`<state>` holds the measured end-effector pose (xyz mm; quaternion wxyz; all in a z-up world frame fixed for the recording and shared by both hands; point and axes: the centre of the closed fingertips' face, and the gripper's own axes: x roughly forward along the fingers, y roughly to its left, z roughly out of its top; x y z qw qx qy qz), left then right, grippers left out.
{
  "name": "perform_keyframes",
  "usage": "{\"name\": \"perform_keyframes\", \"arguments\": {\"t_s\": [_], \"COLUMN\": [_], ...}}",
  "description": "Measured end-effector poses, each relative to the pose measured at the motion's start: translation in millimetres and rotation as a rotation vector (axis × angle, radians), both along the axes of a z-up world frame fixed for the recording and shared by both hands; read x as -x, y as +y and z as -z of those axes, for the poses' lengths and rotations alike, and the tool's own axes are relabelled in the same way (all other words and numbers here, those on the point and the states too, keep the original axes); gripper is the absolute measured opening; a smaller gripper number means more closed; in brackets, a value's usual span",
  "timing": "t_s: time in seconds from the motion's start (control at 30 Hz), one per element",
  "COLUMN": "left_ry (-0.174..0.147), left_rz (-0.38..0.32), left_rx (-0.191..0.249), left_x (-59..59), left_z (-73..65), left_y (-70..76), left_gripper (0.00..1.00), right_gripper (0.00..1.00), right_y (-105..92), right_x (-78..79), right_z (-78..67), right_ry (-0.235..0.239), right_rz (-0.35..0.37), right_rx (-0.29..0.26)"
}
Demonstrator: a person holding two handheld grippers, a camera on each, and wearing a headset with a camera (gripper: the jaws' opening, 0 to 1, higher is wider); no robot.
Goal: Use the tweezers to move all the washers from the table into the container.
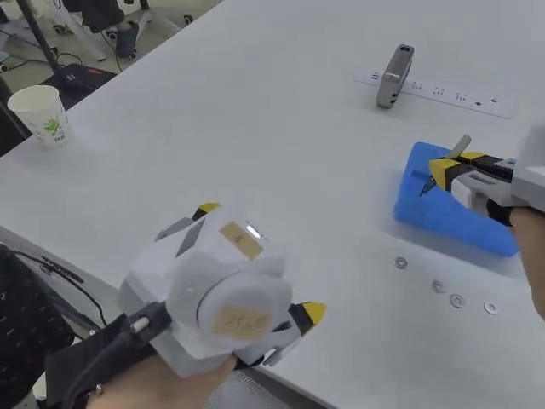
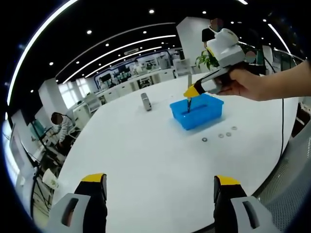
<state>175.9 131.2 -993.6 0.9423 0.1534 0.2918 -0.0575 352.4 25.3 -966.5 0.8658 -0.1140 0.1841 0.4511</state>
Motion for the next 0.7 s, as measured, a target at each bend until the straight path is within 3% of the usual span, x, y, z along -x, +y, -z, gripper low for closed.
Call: {"name": "perform_keyframes", "arguments": {"t_s": [0.2,0.33,0.57,0.7], "left_ry": [-0.003,0.009,0.014,0.016], "left_rz": [-0.012,-0.006,-0.021,-0.021], "left_rx": [0.003,-0.001,0.027,0.026], "left_x": [-0.4,0.2,0.5,1.1], "left_z": [-0.6,1.2,1.3,2.2], "left_y": [1.8,0.4,2.0,2.0], "left_gripper": [0.92,0.93,0.92,0.92], "right_gripper": [0.02,0.02,0.03,0.03], "right_y": [-1.1,-0.1,0.9,-0.2], "right_x": [24.4,39.2,68.4,70.8], "right_z": [-6.5,-3.3,16.8,28.6], "right_ry": [-0.029,-0.019,0.045,0.060], "right_rz": [-0.057,-0.090,-0.115,-0.114], "right_rx": [0.008,0.020,0.035,0.057]}}
